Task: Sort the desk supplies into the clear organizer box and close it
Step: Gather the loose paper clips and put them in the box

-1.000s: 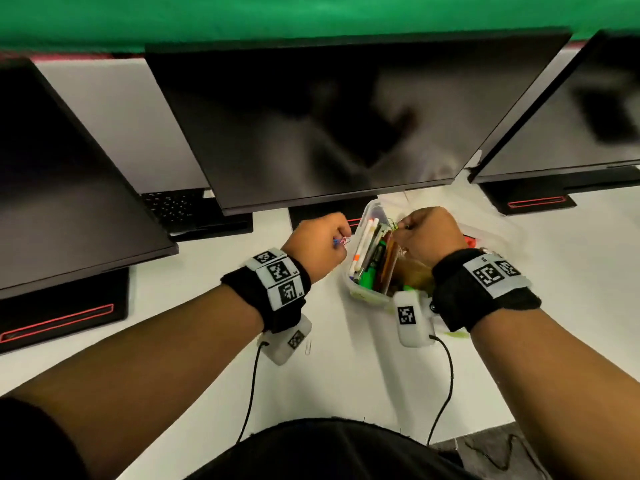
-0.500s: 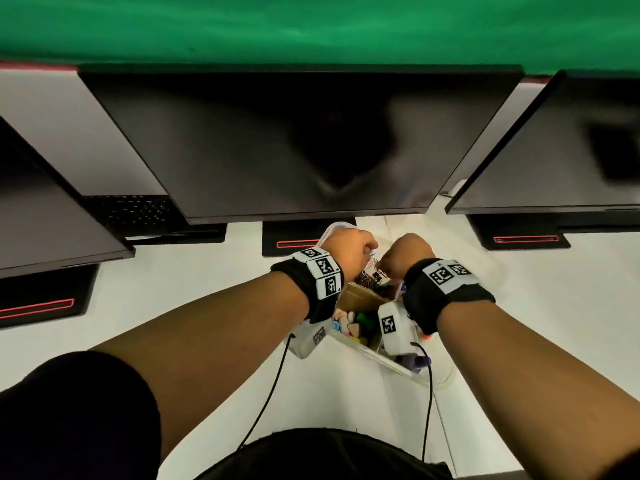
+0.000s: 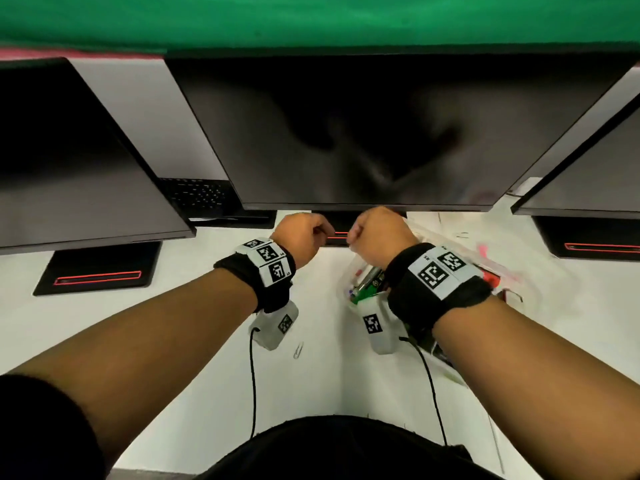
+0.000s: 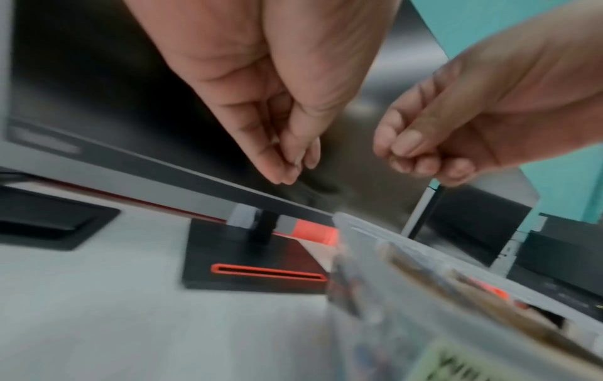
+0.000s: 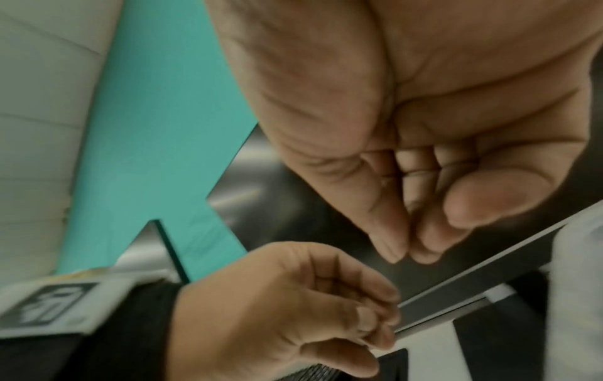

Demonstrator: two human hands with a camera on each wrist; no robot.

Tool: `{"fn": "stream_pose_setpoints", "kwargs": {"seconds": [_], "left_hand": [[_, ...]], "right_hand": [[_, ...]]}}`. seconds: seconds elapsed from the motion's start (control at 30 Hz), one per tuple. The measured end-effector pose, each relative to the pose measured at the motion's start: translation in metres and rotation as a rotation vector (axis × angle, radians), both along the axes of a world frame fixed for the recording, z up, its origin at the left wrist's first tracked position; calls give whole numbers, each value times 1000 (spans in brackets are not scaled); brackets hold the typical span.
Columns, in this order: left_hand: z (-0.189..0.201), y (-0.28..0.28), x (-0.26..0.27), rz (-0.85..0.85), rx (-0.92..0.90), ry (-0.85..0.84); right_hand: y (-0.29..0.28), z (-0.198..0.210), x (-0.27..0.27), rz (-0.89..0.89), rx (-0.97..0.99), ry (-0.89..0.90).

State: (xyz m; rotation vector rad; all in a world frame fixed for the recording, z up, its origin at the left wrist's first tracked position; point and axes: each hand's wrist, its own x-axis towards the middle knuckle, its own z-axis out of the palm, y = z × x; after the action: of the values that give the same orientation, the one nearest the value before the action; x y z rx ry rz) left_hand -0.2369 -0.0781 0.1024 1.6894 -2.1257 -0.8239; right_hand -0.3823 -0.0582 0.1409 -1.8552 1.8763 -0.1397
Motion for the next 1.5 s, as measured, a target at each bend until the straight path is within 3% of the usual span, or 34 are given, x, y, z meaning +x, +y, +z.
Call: {"fn": "stream_pose_setpoints", "kwargs": {"seconds": [0.13,0.27,0.37,0.6,1.0,1.17,1.27,1.5], "left_hand": [[-34,8,64,-81,145,-229],[-75,34,98,-344,327,-435],[-103,50,105,-503,329,-494],[-129,54,109,-424,246,-336],[-135,58,102,-402,255,-389],[-140,63,105,-430,198,-406],[-135,64,103,-410,254,-384],[-127,66,99,-332,301,-341]], "right_hand": [[11,-26,63,173,43,59],[28,-81,94,317,247,95],[40,-119,94,405,399,123],[54,-155,90,386,390,13],[61,-180,100,162,192,-111],[59,-178,105,198,182,-35],[64,-174,107,269,184,9],[67,-168,95,282,202,-59]]}}
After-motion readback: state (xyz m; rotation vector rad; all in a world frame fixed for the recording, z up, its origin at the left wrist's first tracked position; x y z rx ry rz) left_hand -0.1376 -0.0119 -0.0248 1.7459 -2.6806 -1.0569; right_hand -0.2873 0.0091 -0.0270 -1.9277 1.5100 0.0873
